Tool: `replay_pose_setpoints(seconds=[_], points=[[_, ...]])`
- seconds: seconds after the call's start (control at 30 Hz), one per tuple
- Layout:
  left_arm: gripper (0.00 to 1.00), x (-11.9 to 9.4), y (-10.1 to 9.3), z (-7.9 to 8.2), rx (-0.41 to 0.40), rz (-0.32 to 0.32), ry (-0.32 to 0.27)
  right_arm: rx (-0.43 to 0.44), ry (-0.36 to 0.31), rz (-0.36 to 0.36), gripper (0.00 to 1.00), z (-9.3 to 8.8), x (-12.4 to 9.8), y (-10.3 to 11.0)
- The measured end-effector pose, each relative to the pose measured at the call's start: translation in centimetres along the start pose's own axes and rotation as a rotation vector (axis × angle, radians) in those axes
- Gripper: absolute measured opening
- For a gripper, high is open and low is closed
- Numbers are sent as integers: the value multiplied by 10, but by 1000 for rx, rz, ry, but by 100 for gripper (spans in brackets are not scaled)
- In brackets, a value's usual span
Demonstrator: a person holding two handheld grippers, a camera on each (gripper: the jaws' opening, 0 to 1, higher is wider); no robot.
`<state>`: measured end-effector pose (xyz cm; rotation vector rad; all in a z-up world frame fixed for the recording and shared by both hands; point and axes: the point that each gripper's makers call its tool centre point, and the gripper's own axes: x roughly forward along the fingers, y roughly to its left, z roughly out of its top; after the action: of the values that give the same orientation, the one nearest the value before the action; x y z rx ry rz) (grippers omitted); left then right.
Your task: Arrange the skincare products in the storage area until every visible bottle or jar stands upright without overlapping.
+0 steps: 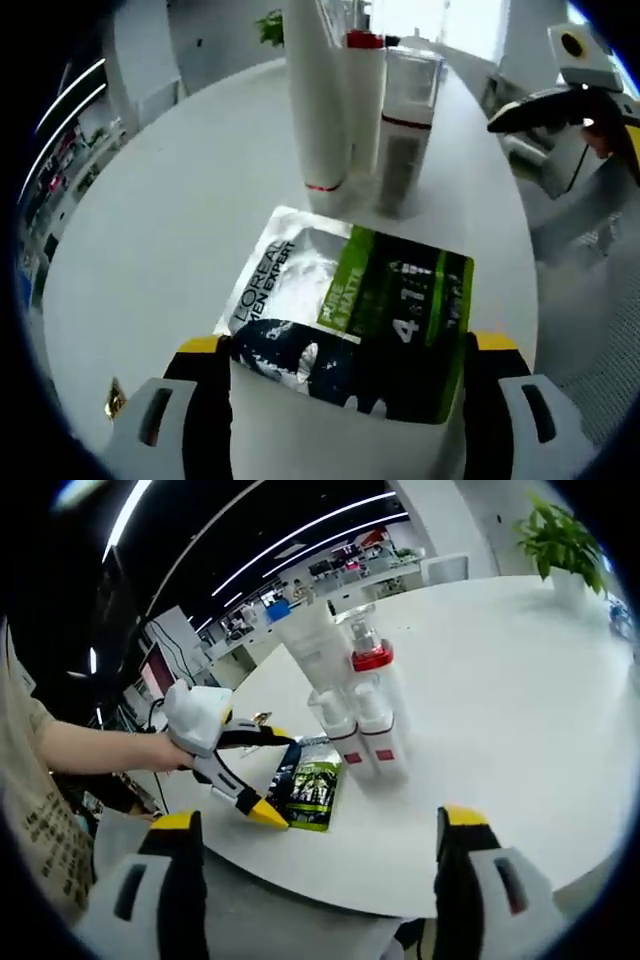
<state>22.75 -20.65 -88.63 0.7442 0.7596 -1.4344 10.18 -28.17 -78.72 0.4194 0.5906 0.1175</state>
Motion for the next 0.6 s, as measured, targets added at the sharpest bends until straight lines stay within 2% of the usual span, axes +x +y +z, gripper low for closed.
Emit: replay_pose_setpoints(seconds=[0.6], points=[[95,-8,1,3,22,2,-15,-24,-12,5,97,6,0,9]])
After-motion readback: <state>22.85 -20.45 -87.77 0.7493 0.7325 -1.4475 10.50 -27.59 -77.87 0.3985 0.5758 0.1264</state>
